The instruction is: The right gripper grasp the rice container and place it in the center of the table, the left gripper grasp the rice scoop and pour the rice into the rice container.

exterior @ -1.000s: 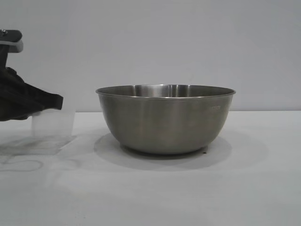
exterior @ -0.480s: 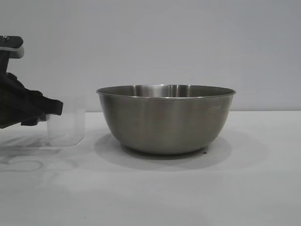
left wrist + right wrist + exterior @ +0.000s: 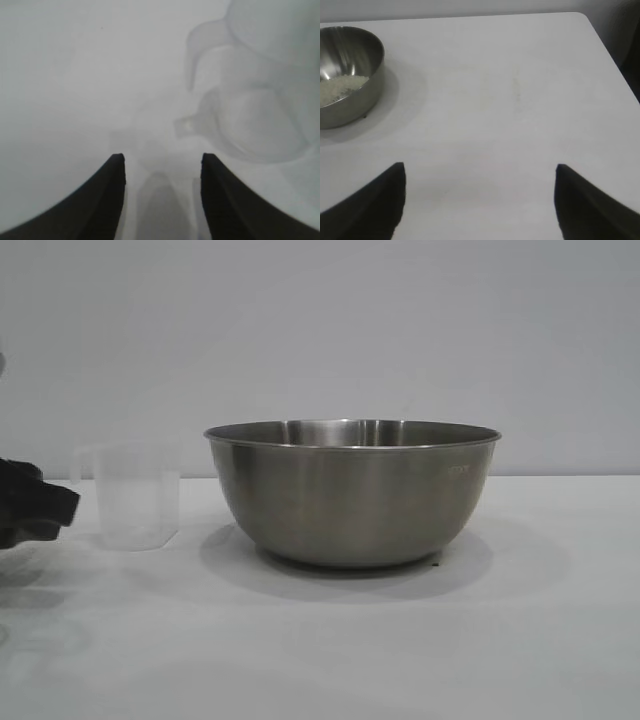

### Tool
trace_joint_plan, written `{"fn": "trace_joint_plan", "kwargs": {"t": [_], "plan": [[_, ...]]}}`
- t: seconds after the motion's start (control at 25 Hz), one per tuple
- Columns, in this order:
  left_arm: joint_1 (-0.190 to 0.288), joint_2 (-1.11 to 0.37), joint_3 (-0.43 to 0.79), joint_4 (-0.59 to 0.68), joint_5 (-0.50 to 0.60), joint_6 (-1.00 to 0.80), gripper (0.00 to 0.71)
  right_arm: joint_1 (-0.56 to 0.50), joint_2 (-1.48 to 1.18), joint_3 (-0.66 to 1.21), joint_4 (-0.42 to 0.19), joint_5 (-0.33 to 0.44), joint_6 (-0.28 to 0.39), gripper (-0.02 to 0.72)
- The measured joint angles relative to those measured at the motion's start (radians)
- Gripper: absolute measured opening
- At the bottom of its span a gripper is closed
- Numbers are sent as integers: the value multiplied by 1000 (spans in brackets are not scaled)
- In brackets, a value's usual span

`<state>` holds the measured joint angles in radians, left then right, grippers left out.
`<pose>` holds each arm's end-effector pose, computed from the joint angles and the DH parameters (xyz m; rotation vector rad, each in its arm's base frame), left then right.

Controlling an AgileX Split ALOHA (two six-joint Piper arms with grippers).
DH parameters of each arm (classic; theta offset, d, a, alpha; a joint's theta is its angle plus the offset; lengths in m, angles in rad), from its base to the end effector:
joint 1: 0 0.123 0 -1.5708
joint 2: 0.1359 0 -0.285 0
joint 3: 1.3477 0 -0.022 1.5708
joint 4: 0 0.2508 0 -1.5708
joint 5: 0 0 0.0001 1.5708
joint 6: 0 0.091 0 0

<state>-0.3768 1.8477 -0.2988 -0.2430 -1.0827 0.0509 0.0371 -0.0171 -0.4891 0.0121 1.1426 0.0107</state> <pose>0.2355 -0.0724 0.1031 0.1643 1.9468 -0.0812 -0.0098 0.0006 0.2677 -0.0292 2.1200 0.0430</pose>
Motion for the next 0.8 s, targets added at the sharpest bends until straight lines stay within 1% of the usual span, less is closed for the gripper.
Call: {"fn": "trace_joint_plan", "kwargs": {"t": [0.12,0.32,0.48,0.56,0.76,0.8], "plan": [[0,-75,2,0,102,2,296,0,0,0,0,0,0,553],[0,-225,-5,0,353,4,296,0,0,0,0,0,0,553],[0,-334,-42,-6,540,33,296,0,0,0,0,0,0,553],[0,-379,-75,-8,651,54,296,0,0,0,0,0,0,553],[0,-452,-207,-4,1001,88,296,0,0,0,0,0,0,553],[0,-461,-239,-1,1073,88,340,0,0,0,0,0,0,553]]}}
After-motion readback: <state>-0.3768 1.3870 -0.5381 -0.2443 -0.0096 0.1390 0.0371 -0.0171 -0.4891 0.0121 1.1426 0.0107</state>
